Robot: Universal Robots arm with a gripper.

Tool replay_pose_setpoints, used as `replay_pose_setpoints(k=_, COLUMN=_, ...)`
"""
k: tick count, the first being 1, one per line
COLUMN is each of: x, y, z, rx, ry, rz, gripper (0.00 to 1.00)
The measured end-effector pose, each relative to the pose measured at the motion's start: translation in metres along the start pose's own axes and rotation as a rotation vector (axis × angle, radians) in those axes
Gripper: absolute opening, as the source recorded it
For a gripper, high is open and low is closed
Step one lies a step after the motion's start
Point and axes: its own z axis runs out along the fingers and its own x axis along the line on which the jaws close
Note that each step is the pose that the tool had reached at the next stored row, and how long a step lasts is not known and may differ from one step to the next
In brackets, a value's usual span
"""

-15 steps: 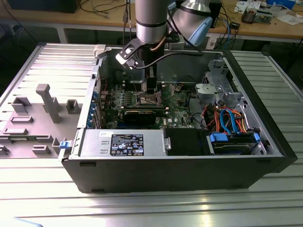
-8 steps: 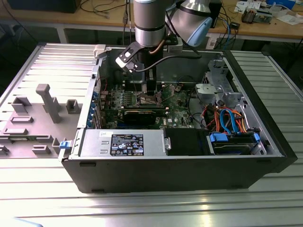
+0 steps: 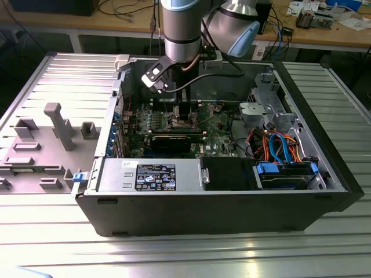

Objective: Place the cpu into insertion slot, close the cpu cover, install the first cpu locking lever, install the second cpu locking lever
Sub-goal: 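Place the cpu into insertion slot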

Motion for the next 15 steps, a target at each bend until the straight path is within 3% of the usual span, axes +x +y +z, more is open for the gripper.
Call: replay_pose_setpoints(k=15, x=0.0, y=-0.0004, z=0.005, rx=-0.0003, ry=0.0004, rz=0.0, gripper=0.55)
